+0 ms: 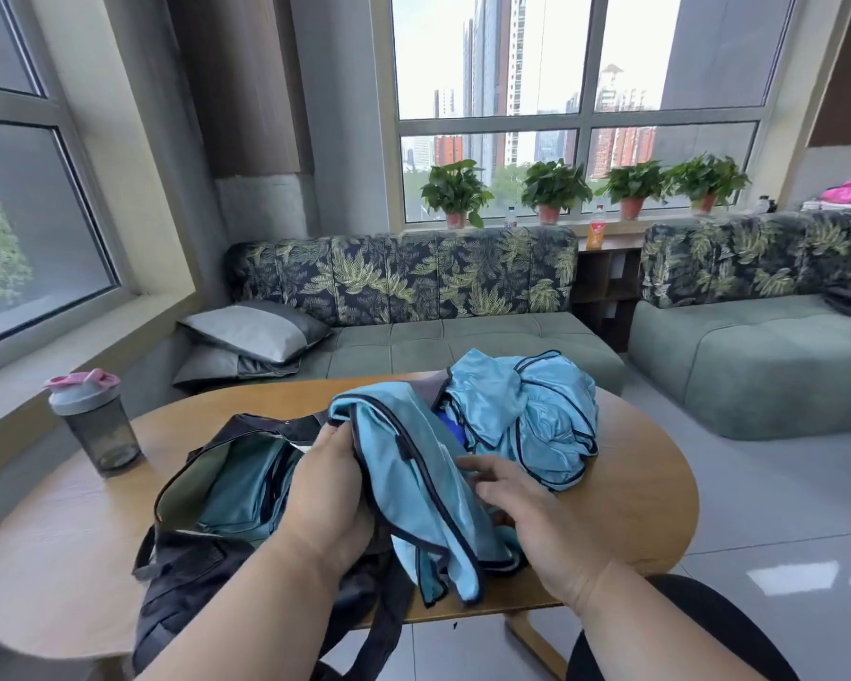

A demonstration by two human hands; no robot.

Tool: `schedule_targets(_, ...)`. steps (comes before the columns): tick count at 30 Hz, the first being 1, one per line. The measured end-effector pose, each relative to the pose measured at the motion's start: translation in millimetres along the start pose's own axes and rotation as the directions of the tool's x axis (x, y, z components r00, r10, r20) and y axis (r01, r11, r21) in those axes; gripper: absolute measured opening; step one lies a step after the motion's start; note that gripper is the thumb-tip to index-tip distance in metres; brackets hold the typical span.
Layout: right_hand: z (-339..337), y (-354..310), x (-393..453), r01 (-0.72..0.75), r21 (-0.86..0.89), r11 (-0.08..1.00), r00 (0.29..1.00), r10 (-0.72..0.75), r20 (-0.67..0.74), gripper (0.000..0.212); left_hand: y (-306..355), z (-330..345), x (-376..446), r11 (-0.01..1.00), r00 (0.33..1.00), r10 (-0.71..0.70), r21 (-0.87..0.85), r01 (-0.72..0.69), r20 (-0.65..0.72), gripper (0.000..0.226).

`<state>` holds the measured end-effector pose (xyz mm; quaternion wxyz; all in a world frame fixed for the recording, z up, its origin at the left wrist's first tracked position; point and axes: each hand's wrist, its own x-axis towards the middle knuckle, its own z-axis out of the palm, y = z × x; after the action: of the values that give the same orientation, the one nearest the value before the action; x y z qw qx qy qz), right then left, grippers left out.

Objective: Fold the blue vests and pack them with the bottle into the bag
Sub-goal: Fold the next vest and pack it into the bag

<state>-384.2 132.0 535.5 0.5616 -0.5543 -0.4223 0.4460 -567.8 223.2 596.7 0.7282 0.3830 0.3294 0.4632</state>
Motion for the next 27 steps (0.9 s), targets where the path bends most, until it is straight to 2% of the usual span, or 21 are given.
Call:
schedule_targets(2,0.1,5.2,-2.5,0.010,-0.113,0.994,1.000,-0.008,0.016,0.044,9.4,-2.5,0.3,0.995,0.999,-0.034,-0.098,0.031,-0.022,0.030)
schedule_targets(5,3.8,7.7,-3.9,0.054,-0.307,0.950,0.997,-0.034,0.072,0.055,19.6,-5.6,-3.3,0.981,0.995,-0.092,-0.166,0.097,0.040,0.041)
schedule_targets(7,10.1,8.6,-5.1,0.083,-0.346,0.934,0.995,-0.058,0.083,0.067,19.9,-8.5,-3.1,0.973,0.992,-0.114,-0.195,0.122,0.052,0.043)
schedule_targets(9,18.8,12.2,-6.0,0.114,-0.374,0.920,0.993,-0.111,0.030,0.081,18.1,-11.7,-3.6,0.969,0.993,-0.112,-0.215,0.119,0.044,0.043)
schedule_targets(12,32.3,9.8,-9.7,0.176,-0.371,0.912,0.981,-0.194,-0.011,0.072,17.9,-11.1,-6.7,0.968,0.992,-0.121,-0.217,0.126,0.034,0.041)
schedule_targets(15,43.6,2.2,-13.9,0.218,-0.302,0.928,0.976,-0.203,0.082,0.051,17.5,-12.6,-7.1,0.967,0.990,-0.141,-0.213,0.139,0.008,0.046)
schedule_targets(18,50.8,-1.4,-14.2,0.197,-0.230,0.953,0.980,-0.185,0.073,0.026,14.1,-13.6,-6.1,0.980,0.992,-0.126,-0.159,0.120,-0.029,0.041)
schedule_targets(21,50.2,0.8,-12.0,0.144,-0.307,0.941,0.988,-0.156,-0.016,0.009,9.4,-14.4,-6.7,0.993,0.997,-0.064,-0.105,0.059,-0.045,0.028)
schedule_targets(22,49.3,0.0,-13.1,0.131,-0.296,0.946,0.988,-0.151,-0.044,0.010,8.2,-14.4,-6.9,0.997,0.998,-0.032,-0.071,0.029,-0.048,0.026)
schedule_targets(24,48.9,-6.6,-18.0,0.140,-0.151,0.979,0.985,-0.152,-0.075,0.025,6.7,-13.6,-8.2,0.997,0.999,0.050,0.065,-0.049,-0.021,0.023)
schedule_targets(26,48.1,-13.6,-20.7,0.177,-0.044,0.983,0.983,-0.179,-0.035,0.048,5.7,-10.4,-11.2,0.968,0.994,0.111,0.224,-0.114,0.024,0.028)
schedule_targets(27,49.0,-14.9,-20.6,0.186,-0.045,0.981,0.982,-0.187,-0.003,0.050,4.6,-8.2,-13.5,0.947,0.990,0.131,0.290,-0.140,0.051,0.027)
